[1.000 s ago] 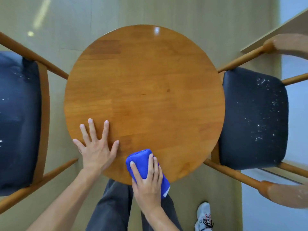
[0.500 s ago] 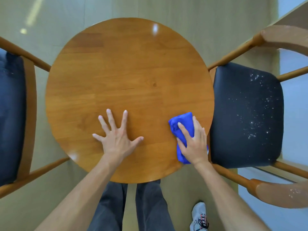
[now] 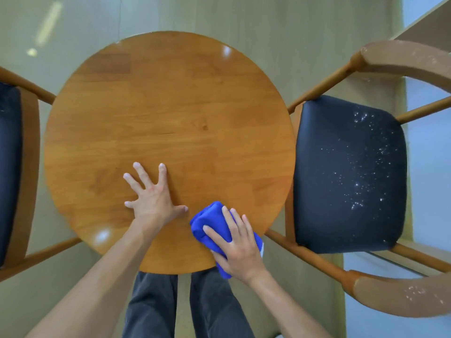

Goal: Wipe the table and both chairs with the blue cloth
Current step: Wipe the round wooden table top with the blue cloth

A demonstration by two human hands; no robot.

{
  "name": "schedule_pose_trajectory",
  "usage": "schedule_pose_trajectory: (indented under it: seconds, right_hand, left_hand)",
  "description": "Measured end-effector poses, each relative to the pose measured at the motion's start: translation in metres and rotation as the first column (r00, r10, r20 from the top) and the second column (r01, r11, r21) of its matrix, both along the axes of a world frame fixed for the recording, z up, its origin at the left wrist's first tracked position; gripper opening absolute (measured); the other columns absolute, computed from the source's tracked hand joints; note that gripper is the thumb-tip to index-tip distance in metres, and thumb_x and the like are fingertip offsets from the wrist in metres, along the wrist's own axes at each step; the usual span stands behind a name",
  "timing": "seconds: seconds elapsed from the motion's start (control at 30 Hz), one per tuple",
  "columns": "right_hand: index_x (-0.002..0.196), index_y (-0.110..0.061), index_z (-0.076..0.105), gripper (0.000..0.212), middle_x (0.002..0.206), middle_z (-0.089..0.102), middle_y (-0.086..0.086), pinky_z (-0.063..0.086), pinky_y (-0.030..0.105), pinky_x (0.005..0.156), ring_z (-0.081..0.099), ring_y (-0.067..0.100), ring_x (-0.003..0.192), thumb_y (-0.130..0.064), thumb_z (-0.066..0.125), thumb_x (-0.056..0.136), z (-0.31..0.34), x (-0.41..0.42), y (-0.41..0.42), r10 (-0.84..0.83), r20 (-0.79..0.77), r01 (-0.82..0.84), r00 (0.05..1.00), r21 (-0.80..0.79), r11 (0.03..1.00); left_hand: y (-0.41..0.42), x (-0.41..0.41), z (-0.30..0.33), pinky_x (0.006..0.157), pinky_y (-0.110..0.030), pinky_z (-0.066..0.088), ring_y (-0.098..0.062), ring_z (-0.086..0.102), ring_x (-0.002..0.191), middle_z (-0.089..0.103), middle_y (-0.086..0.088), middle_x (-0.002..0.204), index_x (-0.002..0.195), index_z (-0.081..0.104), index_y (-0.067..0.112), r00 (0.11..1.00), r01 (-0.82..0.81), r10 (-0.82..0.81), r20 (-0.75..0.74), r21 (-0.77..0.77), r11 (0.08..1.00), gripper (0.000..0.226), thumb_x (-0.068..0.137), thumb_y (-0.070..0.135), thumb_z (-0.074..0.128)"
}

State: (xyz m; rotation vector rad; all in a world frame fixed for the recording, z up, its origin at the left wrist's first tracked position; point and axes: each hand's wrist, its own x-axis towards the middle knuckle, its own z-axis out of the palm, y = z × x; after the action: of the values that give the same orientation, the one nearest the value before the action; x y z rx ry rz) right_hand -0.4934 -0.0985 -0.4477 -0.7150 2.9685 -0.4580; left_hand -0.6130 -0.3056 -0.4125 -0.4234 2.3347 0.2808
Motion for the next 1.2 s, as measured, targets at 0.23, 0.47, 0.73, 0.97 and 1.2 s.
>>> schedule_pose_trajectory:
  seconds: [0.23, 0.47, 0.73, 0.97, 1.2]
  right_hand:
    - [0.141, -0.024, 0.04, 0.057, 0.15, 0.028, 0.023, 0.038, 0.054, 0.103, 0.037, 0.042, 0.133, -0.029, 0.058, 0.087, -0.006, -0.121, 0.091, -0.295, -0.03, 0.295, 0.955, 0.03, 0.955]
    - [0.147, -0.022, 0.033, 0.064, 0.154, 0.013, 0.028, 0.03, 0.052, 0.108, 0.027, 0.046, 0.136, -0.036, 0.052, 0.087, -0.003, -0.193, 0.02, -0.718, -0.003, 0.718, 0.696, 0.045, 0.695]
    - [0.138, -0.029, 0.049, 0.061, 0.15, 0.034, 0.018, 0.036, 0.057, 0.105, 0.034, 0.036, 0.138, -0.034, 0.066, 0.079, -0.002, -0.092, 0.056, -0.086, -0.034, 0.087, 0.996, 0.052, 0.995]
    - [0.141, -0.017, 0.042, 0.058, 0.15, 0.028, 0.026, 0.041, 0.053, 0.1, 0.039, 0.043, 0.13, -0.033, 0.055, 0.086, -0.01, -0.221, 0.057, -0.727, -0.038, 0.728, 0.686, 0.019, 0.686]
    - [0.147, -0.02, 0.032, 0.067, 0.154, 0.013, 0.028, 0.026, 0.054, 0.11, 0.026, 0.047, 0.136, -0.04, 0.053, 0.087, -0.013, -0.366, -0.043, -0.729, -0.006, 0.728, 0.685, 0.041, 0.684]
  left_hand:
    - [0.002, -0.002, -0.001, 0.1, -0.071, 0.029, -0.044, -0.026, 0.139, -0.04, -0.014, 0.147, 0.147, -0.006, 0.032, 0.999, -0.029, 0.029, 0.013, 0.01, 1.0, 0.124, 0.063, 0.05, 0.084]
    - [0.003, -0.007, 0.002, 0.103, -0.07, 0.027, -0.043, -0.022, 0.141, -0.034, -0.018, 0.15, 0.148, -0.001, 0.027, 1.0, -0.008, 0.008, 0.015, -0.009, 1.0, 0.107, 0.074, 0.055, 0.072]
    - [0.013, -0.105, 0.002, 0.1, -0.075, 0.023, -0.041, -0.024, 0.141, -0.034, -0.011, 0.152, 0.146, -0.019, 0.04, 0.989, 0.091, -0.093, -0.119, -0.025, 0.996, 0.127, 0.06, 0.078, 0.066]
    - [0.018, -0.121, -0.006, 0.098, -0.076, 0.025, -0.048, -0.026, 0.138, -0.038, -0.019, 0.148, 0.146, -0.024, 0.034, 0.987, 0.149, -0.149, -0.06, -0.013, 0.989, 0.127, 0.064, 0.079, 0.062]
    - [0.021, -0.123, -0.01, 0.096, -0.077, 0.024, -0.05, -0.029, 0.136, -0.041, -0.022, 0.145, 0.145, -0.027, 0.033, 0.988, 0.149, -0.15, -0.042, -0.021, 0.989, 0.127, 0.066, 0.076, 0.062]
